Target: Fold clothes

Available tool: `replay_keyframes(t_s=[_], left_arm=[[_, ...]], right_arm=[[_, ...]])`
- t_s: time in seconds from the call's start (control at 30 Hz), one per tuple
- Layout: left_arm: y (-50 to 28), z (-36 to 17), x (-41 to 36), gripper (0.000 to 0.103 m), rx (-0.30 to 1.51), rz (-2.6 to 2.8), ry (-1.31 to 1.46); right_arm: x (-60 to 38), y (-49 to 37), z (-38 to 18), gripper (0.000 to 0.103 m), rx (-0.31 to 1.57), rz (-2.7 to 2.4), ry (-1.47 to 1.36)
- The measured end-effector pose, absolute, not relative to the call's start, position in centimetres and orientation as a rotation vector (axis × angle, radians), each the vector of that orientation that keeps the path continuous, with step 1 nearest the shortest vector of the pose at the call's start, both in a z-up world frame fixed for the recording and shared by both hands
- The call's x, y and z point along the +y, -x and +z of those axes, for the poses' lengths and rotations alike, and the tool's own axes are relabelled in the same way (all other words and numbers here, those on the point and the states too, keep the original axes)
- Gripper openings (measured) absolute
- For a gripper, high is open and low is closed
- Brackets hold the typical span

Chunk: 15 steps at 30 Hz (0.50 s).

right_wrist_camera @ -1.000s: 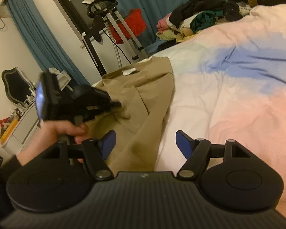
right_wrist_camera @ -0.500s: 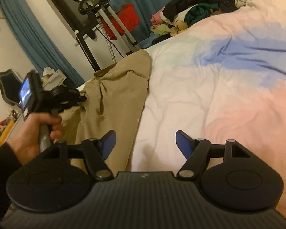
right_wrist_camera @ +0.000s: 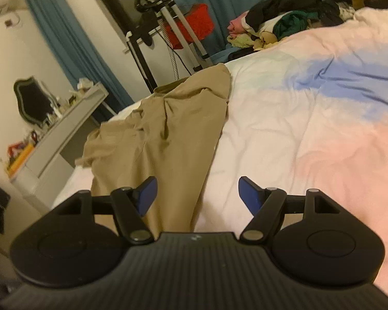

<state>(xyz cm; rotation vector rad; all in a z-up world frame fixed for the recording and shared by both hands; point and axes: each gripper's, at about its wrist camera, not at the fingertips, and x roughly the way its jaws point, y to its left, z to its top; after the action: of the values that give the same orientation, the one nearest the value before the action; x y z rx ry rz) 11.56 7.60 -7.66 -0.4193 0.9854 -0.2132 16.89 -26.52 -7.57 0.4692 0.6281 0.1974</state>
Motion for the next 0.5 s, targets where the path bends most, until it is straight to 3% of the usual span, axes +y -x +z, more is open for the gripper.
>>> replay_keyframes(t_s=[0.2,0.27,0.33,0.4,0.5], left_arm=[[-8.4,-8.9,8.4,0.062,1.059,-0.234,0.443],[-7.8,-9.4,8.5,0.058,1.091,-0.258,0.455],[-7.4,-9.5,8.7,0.041,1.106,-0.269,0.448],[-6.7,-9.6,9.0,0.006,1.114,-0.295,0.462],[-5.3,-9.1,10.3,0.002,1.093,-0.346,0.524]], right_arm=[[-25.8,-14.0,-7.0,0.072,0.673,0.179,-0.447],[-25.4,-13.2,-7.0,0.072,0.702,0.165,-0.441],[-25.1,-12.4,-7.4,0.072,0.75,0.177,-0.473],[-25.0,-11.4,-8.4,0.072,0.814,0.205,-0.543],[-24.7,-9.7,-10.3,0.072,0.918,0.236,-0.657]])
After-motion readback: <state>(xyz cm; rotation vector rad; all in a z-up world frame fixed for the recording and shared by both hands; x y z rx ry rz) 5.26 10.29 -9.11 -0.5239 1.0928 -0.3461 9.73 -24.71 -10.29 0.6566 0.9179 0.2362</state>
